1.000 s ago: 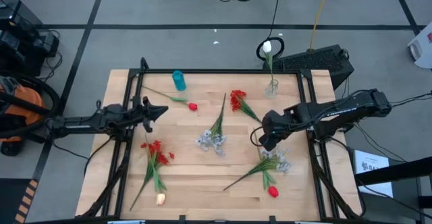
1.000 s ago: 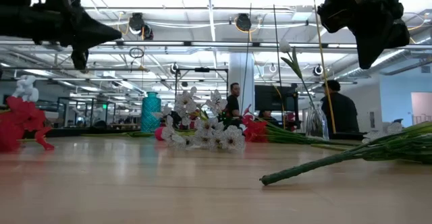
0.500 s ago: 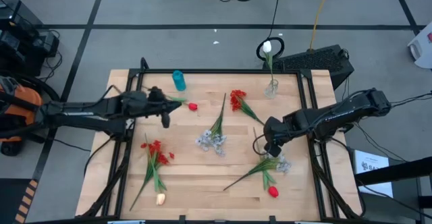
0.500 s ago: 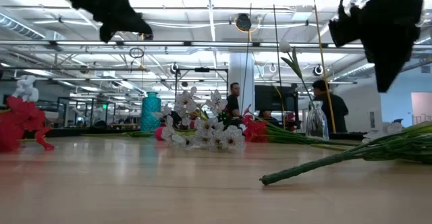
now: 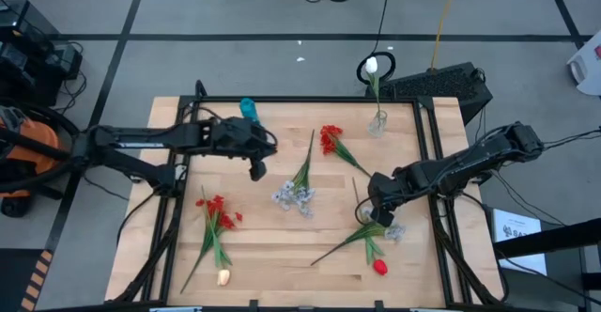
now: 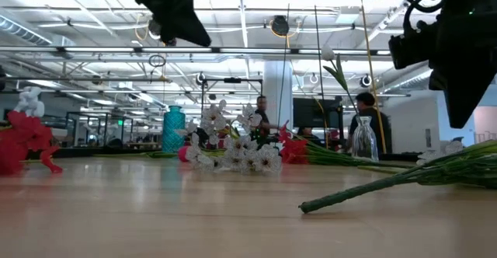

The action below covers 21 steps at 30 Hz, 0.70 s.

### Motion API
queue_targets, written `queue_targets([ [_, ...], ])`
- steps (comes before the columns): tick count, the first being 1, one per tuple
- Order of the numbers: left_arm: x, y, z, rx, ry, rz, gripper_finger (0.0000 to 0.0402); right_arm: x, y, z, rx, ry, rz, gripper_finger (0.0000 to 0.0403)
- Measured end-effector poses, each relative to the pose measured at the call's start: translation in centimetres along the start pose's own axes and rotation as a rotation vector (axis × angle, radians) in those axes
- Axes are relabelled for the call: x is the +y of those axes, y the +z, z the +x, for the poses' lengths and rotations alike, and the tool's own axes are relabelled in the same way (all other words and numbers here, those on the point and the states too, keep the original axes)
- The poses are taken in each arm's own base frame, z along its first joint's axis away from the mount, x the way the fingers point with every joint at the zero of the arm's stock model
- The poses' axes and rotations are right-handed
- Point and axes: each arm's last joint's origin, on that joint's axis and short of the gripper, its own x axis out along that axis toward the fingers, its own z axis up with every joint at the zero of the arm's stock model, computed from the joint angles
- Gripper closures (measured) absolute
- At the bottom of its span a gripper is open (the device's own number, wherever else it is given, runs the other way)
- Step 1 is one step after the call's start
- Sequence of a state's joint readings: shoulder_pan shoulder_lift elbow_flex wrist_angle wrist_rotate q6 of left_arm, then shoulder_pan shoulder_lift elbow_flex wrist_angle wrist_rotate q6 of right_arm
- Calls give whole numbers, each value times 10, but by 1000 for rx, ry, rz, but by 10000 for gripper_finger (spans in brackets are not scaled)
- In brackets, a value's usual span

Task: Sort flowers into vase by color
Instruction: Put the top red flower into the blue vase

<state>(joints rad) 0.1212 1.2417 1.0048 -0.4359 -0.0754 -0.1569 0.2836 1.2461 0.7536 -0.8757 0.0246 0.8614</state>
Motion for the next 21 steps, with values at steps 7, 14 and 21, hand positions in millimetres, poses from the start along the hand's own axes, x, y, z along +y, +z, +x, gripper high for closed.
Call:
queue_targets([
  [7, -4, -6, 20, 128, -21, -8, 315, 7, 6, 0, -64, 73, 0, 403],
  [14, 13, -12, 19, 211, 88, 51, 222, 14, 12, -2, -120, 146, 58, 403],
  [21, 26, -21, 16, 308, 241, 107, 200, 17, 15, -3, -141, 185, 133, 403],
])
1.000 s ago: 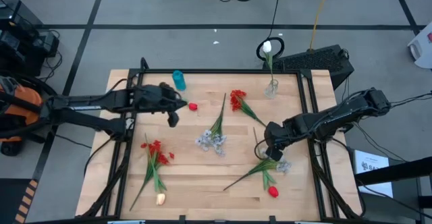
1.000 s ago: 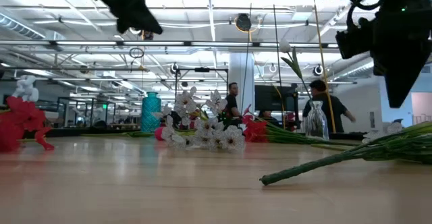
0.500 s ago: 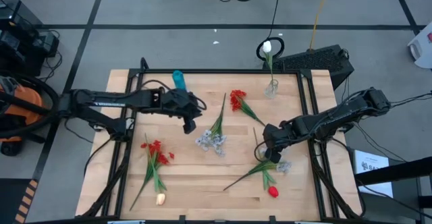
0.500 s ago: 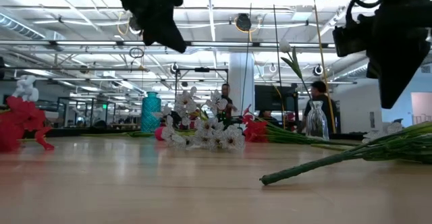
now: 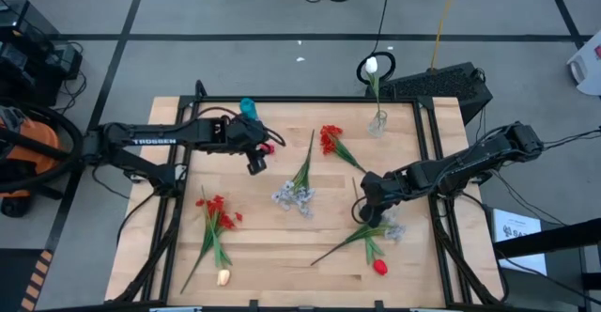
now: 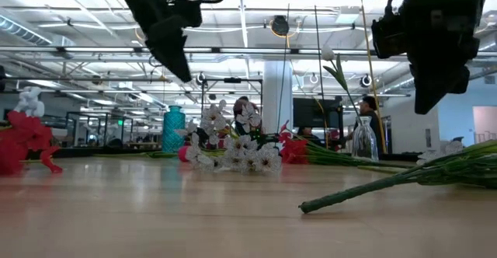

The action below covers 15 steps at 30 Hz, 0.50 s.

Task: Sort flowers into vase by color
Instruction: Put the top red flower into the blue vase

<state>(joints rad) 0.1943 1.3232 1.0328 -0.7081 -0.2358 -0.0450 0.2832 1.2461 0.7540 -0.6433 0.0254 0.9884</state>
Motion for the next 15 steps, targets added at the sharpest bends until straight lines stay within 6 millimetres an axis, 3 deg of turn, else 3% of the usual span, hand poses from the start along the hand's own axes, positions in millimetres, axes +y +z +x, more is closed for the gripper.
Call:
queue_targets([
  [8, 33, -19, 14, 238, -6, 195, 201, 6, 5, 0, -65, 51, 29, 403],
  [15, 52, -24, 40, 310, -158, 535, 201, 12, 11, -2, -167, 87, 39, 403],
])
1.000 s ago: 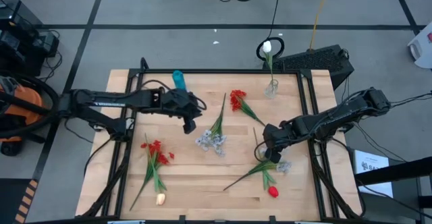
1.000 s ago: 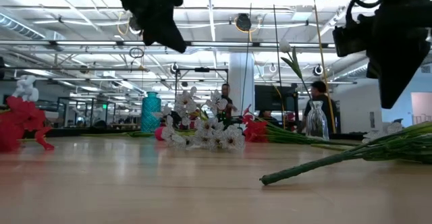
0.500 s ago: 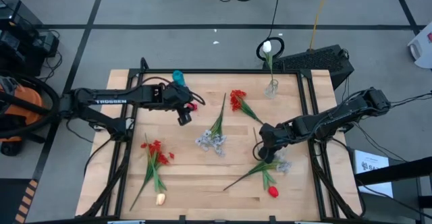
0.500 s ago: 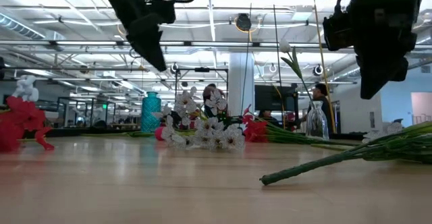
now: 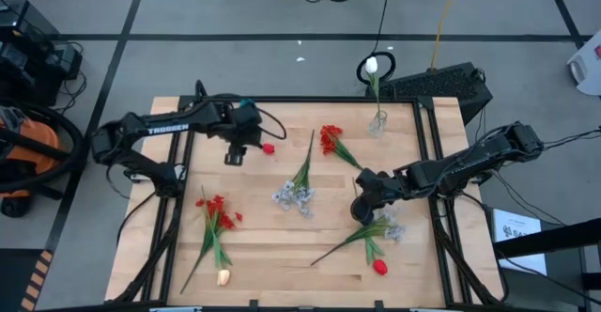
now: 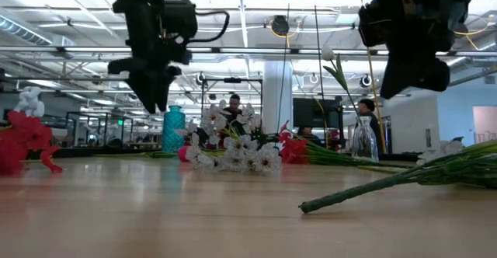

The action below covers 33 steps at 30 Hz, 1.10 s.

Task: Sort flowers into vase by color
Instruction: Put the top red flower into the blue vase

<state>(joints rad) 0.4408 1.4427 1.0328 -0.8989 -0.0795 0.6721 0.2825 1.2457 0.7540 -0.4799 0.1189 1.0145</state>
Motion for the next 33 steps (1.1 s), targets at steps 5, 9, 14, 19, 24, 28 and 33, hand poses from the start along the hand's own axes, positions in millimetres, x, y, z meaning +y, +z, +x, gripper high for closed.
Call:
queue_targets([
  [5, 6, 3, 20, 41, -33, 172, 201, 0, 1, 0, -20, -6, 37, 403],
  [9, 10, 6, 37, 58, -49, 218, 201, 0, 1, 0, -20, -6, 48, 403],
  [14, 13, 12, 55, 67, -58, 244, 201, 0, 1, 0, -20, -6, 48, 403],
  [19, 14, 14, 70, 92, -67, 276, 201, 0, 1, 0, -20, -7, 48, 403],
  [24, 17, 19, 82, 126, -73, 297, 201, 0, 1, 0, -20, -7, 48, 403],
  [28, 22, 23, 89, 130, -73, 298, 201, 0, 1, 0, -20, -7, 48, 403],
  [33, 27, 24, 98, 150, -95, 284, 201, 0, 1, 0, -20, -6, 49, 403],
])
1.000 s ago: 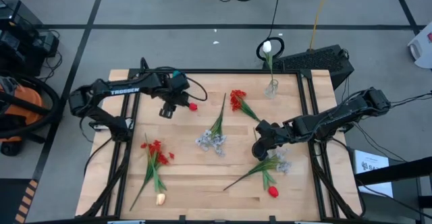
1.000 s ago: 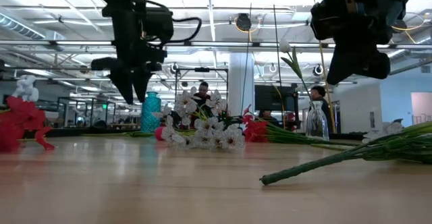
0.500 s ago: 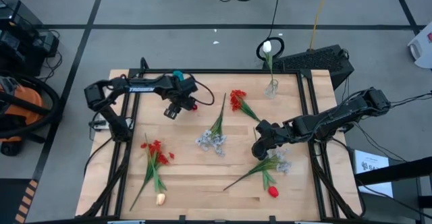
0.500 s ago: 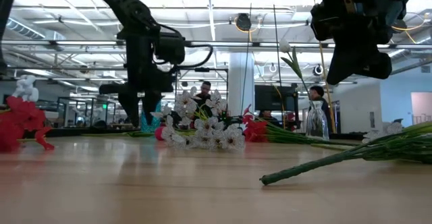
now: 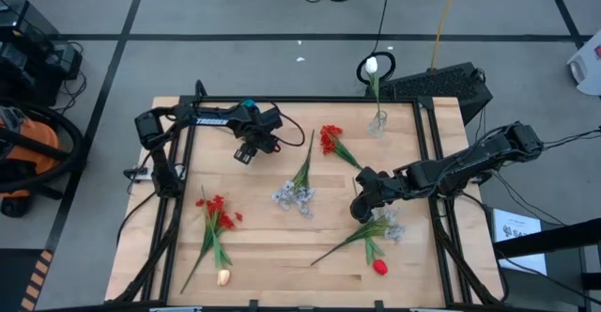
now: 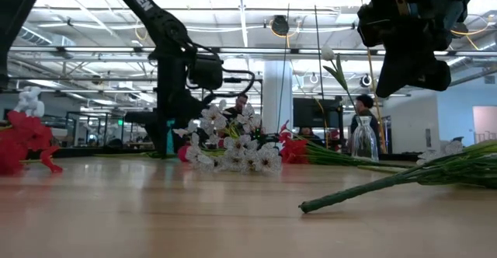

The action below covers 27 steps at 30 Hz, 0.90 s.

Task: Sort flowers into vase by color
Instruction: Put the top red flower into the blue vase

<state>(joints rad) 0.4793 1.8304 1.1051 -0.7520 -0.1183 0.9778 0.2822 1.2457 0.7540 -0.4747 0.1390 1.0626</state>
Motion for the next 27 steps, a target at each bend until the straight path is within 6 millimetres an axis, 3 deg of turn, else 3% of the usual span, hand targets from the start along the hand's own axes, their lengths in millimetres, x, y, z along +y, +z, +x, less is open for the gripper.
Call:
queue_targets([
  [5, -8, 2, 3, 32, -103, 23, 230, 0, 0, 0, 1, 0, 27, 403],
  [12, -22, 13, 1, 60, -132, 7, 376, 0, 0, 0, 1, 0, 25, 403],
  [17, -34, 24, -8, 95, -159, 0, 390, 0, 0, 0, 4, 1, 22, 403],
  [22, -34, 36, -59, 57, -173, -78, 397, 0, 0, 0, 5, 2, 18, 403],
  [27, -26, 40, -133, -268, -123, -168, 398, 0, 0, 0, 5, 2, 18, 403],
])
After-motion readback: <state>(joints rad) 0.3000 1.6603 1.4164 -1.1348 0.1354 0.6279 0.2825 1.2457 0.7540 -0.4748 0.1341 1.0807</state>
